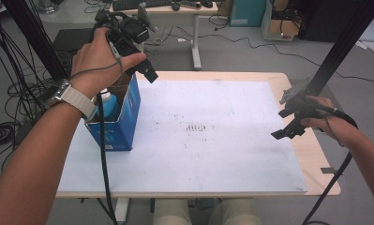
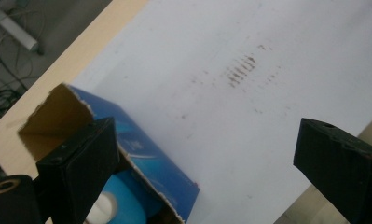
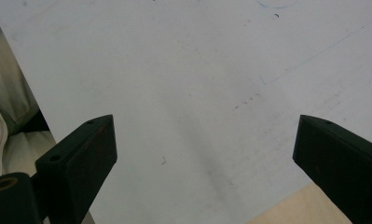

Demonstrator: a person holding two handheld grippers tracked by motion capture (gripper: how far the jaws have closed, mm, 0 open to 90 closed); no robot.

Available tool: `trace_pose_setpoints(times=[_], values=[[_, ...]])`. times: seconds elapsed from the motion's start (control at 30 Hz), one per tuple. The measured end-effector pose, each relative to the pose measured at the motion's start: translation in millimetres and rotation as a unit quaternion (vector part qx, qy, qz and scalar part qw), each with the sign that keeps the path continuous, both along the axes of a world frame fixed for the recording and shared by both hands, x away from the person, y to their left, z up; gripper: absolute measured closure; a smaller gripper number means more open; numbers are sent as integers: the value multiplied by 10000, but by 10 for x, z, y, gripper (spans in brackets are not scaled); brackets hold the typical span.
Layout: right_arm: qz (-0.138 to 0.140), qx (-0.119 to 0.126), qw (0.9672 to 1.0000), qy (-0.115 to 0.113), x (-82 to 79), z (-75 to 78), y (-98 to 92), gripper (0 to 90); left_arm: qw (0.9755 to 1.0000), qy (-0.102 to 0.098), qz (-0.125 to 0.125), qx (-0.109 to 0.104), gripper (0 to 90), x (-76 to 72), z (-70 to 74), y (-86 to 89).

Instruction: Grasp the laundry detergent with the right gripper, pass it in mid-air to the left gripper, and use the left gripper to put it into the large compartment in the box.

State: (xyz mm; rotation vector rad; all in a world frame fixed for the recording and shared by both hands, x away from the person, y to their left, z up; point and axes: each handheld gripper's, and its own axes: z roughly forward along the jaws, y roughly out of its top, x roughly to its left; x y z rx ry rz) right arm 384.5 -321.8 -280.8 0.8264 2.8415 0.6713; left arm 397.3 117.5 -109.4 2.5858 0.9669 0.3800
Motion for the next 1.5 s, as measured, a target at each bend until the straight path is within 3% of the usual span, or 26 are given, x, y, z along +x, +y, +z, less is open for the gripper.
trace_pose_setpoints(times=[0.13, 0.17, 0.23, 0.27, 0.4, 0.57, 1.1, 1.5], values=[[-21, 17, 10000, 19, 2, -4, -13, 61, 9987, 91, -475, 135, 70, -57, -10, -107], [-28, 21, 10000, 24, 2, -5, -15, 61, 9975, 129, -631, 294, 71, -65, -7, -128], [75, -42, 10000, -20, 18, -4, -38, 61, 9958, 161, -836, 338, 70, -99, -32, -194], [-43, 40, 10000, 27, 4, -6, -24, 61, 9943, 185, -962, 427, 71, -111, -40, -221], [-36, 45, 10000, -2, 4, 6, -31, 61, 9903, 236, -1302, 426, 72, -176, -153, -334], [-42, 46, 10000, -10, -3, 16, -46, 61, 9868, 321, -1522, 458, 76, -260, -315, -412], [-15, 37, 10000, -8, -9, 26, 8, 61, 9854, 305, -1628, 406, 75, -351, -465, -450], [-31, 60, 10000, 6, -7, 6, -7, 61, 9856, 282, -1618, 406, 75, -334, -462, -468]])
